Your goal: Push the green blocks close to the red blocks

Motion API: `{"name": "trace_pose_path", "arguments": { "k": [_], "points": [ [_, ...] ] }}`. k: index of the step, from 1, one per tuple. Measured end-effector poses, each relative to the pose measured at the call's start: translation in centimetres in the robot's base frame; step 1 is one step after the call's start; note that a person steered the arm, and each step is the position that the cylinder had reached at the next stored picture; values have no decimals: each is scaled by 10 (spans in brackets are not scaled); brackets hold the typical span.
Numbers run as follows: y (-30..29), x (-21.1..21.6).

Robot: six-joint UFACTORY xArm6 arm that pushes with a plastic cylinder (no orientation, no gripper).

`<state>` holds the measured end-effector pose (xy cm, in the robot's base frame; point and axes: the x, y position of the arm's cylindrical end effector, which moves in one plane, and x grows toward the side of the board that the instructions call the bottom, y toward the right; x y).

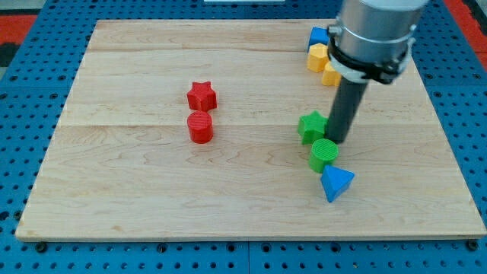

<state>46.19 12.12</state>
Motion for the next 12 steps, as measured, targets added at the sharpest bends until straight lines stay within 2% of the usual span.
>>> {"name": "trace_pose_path", "arguments": {
  "k": [1, 2, 3, 4, 5, 6, 7, 8, 9, 12],
  "points": [
    [-25, -15],
    [-15, -16],
    [41, -14],
    [-18, -23],
    [-106, -32],
    [-27, -34],
    [73, -6],
    [105, 64],
    [70, 94],
    [-102, 30]
  ]
}}
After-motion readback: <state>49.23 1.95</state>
